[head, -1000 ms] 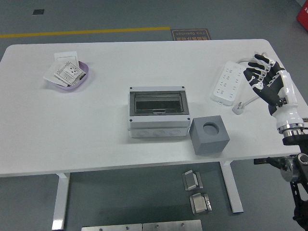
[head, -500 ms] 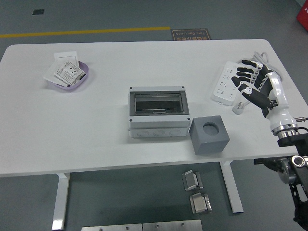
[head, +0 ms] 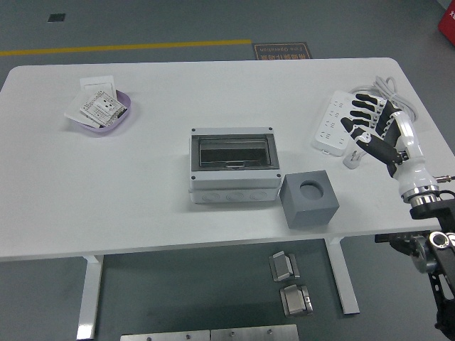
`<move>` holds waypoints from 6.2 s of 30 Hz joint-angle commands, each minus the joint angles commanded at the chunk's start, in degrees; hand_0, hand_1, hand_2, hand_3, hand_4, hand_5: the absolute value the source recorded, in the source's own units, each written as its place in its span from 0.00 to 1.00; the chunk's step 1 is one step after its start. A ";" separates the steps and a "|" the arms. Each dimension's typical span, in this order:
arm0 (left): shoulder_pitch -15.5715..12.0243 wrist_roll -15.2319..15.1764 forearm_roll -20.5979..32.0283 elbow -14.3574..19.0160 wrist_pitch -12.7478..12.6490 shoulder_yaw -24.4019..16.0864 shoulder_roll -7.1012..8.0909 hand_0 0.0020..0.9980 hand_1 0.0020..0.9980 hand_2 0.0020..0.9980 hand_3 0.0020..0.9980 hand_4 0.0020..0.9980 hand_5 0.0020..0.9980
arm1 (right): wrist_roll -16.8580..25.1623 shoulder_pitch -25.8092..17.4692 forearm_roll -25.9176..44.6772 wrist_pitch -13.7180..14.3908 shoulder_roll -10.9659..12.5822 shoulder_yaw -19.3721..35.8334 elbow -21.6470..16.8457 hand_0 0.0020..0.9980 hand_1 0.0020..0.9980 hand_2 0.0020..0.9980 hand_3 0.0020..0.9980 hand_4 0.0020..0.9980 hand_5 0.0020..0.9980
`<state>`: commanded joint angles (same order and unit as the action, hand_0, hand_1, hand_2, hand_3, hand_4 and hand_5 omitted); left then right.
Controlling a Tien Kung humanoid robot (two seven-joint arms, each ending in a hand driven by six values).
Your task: Pick up the cylinder from the cube,place it in the box,flap close box
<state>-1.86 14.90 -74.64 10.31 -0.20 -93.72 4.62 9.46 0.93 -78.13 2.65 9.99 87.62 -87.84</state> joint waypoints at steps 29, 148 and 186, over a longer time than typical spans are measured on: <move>0.63 0.16 -0.04 0.00 0.19 0.18 1.24 0.64 0.62 0.57 0.60 0.67 0.28 | 0.18 0.36 3.74 0.40 0.77 -1.05 -0.58 0.68 0.70 0.75 0.76 0.92 0.33; -2.50 1.63 2.98 0.00 -1.56 0.74 2.73 0.64 0.62 0.57 0.60 0.67 0.28 | -2.27 5.25 1.04 1.42 3.30 2.86 2.42 0.76 0.70 0.70 0.74 0.84 0.40; -1.53 1.52 2.02 0.00 -1.44 0.53 1.07 0.64 0.62 0.57 0.60 0.68 0.29 | -0.68 4.03 4.53 1.09 2.00 0.03 3.80 0.73 0.68 0.70 0.73 0.81 0.35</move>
<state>-3.38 16.42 -72.62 10.31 -1.64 -93.19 5.69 8.78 4.96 -73.60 3.74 12.00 87.65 -84.05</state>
